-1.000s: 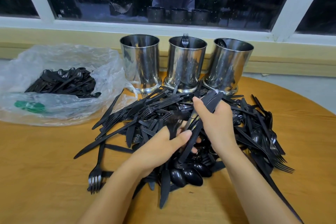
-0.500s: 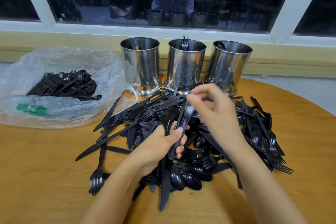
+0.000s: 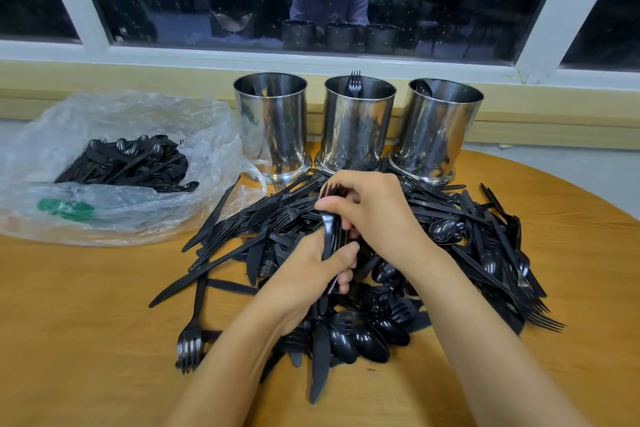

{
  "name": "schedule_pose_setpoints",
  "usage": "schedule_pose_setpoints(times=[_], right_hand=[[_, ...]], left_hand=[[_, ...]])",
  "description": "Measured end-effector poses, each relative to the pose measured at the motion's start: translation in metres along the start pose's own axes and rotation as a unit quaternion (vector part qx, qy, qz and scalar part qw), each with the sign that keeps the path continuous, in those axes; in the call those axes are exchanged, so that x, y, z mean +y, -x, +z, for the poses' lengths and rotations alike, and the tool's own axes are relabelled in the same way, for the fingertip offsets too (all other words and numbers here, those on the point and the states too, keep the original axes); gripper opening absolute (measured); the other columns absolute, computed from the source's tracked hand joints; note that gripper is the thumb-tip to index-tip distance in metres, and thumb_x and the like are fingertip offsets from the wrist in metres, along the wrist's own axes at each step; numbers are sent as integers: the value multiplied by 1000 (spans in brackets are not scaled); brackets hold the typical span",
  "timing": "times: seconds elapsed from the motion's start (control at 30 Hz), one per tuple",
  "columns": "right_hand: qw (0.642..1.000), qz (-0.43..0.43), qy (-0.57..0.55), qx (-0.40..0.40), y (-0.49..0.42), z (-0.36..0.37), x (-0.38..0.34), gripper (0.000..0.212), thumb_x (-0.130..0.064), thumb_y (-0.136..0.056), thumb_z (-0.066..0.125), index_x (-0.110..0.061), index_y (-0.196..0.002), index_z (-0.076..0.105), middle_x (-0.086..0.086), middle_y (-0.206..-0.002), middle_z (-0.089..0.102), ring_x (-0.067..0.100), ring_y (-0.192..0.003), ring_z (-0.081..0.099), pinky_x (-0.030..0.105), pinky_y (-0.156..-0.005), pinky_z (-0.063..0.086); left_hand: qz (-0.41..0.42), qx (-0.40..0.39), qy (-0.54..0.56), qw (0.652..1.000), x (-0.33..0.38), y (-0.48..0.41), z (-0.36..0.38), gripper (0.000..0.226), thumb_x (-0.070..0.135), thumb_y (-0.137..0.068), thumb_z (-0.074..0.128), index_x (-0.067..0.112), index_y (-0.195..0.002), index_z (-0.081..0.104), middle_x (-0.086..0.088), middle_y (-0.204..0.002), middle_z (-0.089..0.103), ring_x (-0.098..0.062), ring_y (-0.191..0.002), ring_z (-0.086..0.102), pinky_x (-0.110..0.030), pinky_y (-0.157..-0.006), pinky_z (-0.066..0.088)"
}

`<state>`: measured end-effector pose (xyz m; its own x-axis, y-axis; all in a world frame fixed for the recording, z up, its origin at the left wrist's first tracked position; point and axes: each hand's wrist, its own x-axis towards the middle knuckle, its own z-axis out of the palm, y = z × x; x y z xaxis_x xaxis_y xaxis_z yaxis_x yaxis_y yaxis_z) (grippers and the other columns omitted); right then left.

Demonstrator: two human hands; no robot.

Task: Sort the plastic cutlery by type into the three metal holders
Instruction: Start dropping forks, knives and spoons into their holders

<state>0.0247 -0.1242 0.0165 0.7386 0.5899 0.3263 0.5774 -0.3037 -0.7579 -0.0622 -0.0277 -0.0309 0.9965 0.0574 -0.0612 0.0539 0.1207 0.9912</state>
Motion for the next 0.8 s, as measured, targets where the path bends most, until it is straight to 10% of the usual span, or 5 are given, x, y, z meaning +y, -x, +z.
schedule_pose_setpoints(times=[0.17,0.3,0.5,0.8], right_hand=[[995,-66,-72,35,-2,-1,-3,32,-10,-83,73,-16,-115,68,-2,-93,67,5,-58,57,19,-52,50],[991,-29,-48,120,-5,-5,21,17,-8,-90,66,-15,-105,69,0,-98,66,3,-63,59,16,-51,49],[978,15,207,-24,-30,8,61,26,-7,-93,62,-14,-117,69,2,-118,63,17,-101,59,37,-93,50],[897,-42,435,-61,-48,18,68,23,-26,-99,55,-26,-117,68,-5,-114,63,19,-108,44,30,-70,43]], left_hand=[[12,59,22,998,7,-1,-9,16,13,-105,43,10,-95,55,1,-70,49,-10,-57,42,-25,-58,42],[17,186,99,977,10,-7,-29,18,14,-105,42,9,-101,59,0,-70,53,-11,-54,46,-28,-58,44],[15,240,139,961,11,-8,-40,16,14,-104,45,7,-98,59,-4,-76,57,-15,-57,50,-24,-54,51],[1,234,155,960,10,-8,-39,17,15,-103,47,9,-97,61,-5,-76,58,-13,-56,52,-28,-59,51]])
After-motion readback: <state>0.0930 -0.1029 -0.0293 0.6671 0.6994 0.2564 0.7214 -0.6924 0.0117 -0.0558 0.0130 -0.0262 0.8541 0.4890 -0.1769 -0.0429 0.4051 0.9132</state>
